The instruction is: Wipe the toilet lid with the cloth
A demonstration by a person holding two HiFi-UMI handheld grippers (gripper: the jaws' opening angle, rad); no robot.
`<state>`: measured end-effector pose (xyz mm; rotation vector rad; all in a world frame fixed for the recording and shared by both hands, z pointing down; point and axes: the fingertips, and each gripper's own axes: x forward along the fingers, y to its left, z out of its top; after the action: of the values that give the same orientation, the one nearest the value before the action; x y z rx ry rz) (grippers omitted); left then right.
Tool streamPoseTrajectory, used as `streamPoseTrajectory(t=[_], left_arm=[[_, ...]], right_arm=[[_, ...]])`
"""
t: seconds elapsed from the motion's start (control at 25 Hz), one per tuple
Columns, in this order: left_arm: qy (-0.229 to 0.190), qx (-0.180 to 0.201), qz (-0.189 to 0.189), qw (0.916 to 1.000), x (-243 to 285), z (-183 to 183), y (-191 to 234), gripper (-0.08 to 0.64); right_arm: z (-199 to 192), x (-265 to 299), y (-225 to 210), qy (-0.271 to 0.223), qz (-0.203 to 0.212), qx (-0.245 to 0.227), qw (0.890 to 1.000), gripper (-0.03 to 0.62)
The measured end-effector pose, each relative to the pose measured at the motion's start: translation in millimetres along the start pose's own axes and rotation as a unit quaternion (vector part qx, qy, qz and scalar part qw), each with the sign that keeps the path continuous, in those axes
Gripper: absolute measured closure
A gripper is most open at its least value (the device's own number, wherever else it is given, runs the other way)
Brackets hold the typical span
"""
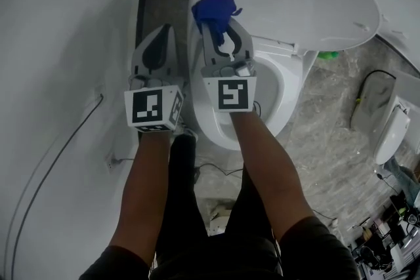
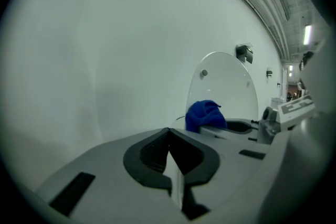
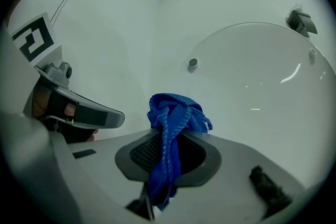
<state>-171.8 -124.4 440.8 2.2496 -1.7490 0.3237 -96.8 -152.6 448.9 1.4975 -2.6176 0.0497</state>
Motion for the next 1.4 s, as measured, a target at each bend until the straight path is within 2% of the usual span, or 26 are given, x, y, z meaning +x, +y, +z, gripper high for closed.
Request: streamPoseTrajectory(t=[0.24, 0.6, 1.0, 1.4], left_arm=[[0.003, 0.003, -0.012, 0.9999, 7.0, -2.4, -7.5, 0.551], [0.005, 0.003, -0.042, 0.9991, 28.2, -4.0, -51.8, 0.551], [0.005, 0.012, -0.081, 0.9967, 57.0, 1.6, -115.1, 0.551], [0.009, 0.014, -0.122, 0.9923, 70.8, -4.8, -193.9, 0.551]], right_arm=[[-4.3, 4.5, -15.3, 0.011, -0.02, -0.015, 1.0, 0.525], [-12.2, -20.3, -81.3, 0.018, -0.079, -0.039, 0.996, 0.525], [-19.7, -65.2, -161.2, 0.031, -0.142, -0.043, 0.988, 0.525], [-31.4, -128.6, -237.0, 0.055, -0.204, -0.066, 0.975, 0.525]])
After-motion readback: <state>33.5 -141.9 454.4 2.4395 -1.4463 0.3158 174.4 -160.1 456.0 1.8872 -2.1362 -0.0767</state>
